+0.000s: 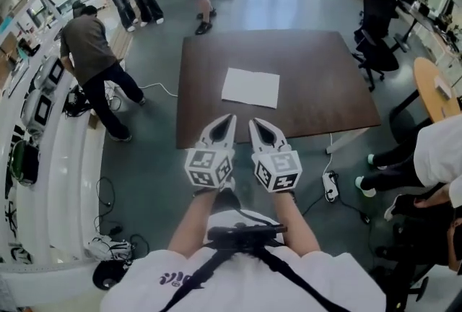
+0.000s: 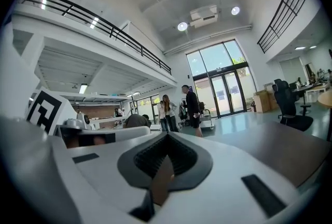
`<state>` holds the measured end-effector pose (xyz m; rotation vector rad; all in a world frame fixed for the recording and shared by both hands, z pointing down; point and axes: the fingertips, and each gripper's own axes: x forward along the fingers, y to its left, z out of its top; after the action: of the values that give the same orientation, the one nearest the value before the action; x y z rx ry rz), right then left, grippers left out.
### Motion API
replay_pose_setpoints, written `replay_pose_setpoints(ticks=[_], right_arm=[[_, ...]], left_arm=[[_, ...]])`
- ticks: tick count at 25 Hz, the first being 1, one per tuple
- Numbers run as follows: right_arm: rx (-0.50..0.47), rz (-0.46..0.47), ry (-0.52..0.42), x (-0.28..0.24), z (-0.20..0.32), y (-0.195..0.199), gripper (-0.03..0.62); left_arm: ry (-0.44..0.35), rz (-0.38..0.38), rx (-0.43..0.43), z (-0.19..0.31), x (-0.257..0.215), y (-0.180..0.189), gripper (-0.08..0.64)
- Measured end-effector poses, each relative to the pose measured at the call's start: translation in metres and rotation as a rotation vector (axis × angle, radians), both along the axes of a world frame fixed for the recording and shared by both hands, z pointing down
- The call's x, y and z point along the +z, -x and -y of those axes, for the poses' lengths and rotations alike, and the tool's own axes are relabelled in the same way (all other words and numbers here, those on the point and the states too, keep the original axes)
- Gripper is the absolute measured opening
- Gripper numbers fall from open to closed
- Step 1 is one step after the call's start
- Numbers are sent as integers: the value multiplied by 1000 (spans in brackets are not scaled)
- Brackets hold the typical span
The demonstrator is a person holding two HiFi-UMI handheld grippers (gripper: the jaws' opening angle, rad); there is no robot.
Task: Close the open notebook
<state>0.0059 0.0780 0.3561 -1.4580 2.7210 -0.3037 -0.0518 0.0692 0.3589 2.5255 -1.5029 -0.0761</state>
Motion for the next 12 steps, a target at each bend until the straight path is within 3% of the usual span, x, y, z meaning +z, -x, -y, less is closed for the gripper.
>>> replay_pose_setpoints(ticks=[7,12], right_arm=[[88,-3,-19,-11,110,24,2],[151,-12,-1,4,157,42,2]], left_arm=[[-21,-7,57,117,-9,36,9],[20,-33,117,168,4,56,9]])
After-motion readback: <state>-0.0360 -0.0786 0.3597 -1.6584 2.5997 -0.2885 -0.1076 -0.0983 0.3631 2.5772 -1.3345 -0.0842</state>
